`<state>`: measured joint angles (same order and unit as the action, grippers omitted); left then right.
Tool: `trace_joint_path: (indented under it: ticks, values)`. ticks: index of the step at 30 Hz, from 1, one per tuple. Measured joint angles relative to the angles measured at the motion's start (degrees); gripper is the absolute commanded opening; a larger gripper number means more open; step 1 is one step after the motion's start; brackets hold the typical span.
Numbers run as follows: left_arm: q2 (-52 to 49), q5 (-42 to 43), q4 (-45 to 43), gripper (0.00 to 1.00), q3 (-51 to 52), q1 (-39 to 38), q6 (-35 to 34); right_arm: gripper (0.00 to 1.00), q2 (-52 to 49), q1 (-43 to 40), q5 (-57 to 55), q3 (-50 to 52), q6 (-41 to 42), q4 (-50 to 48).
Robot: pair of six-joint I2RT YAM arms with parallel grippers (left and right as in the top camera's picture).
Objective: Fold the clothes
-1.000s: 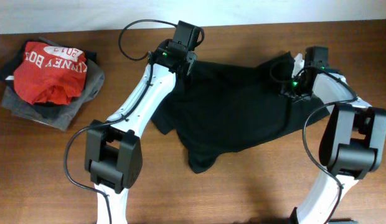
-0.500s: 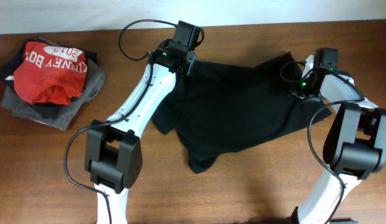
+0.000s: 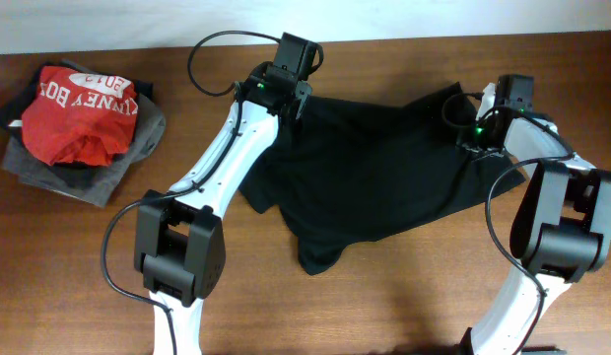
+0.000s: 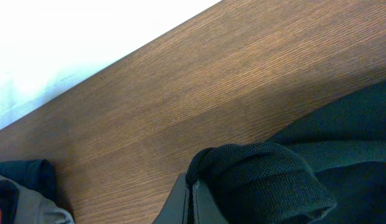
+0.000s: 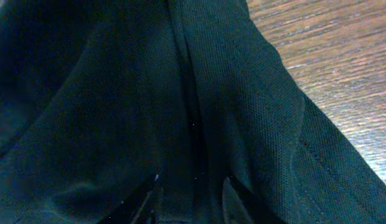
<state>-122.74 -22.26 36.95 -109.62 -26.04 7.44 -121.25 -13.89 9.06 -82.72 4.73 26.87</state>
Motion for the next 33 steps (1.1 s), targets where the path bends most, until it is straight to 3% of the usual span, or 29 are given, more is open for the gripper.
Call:
trace_joint_path:
  ticks: [33]
  values:
    - [0.0, 0.0, -0.22, 0.0, 0.0, 0.0, 0.0, 0.36, 3.98, 4.42, 1.11, 0.0, -0.48, 5.25]
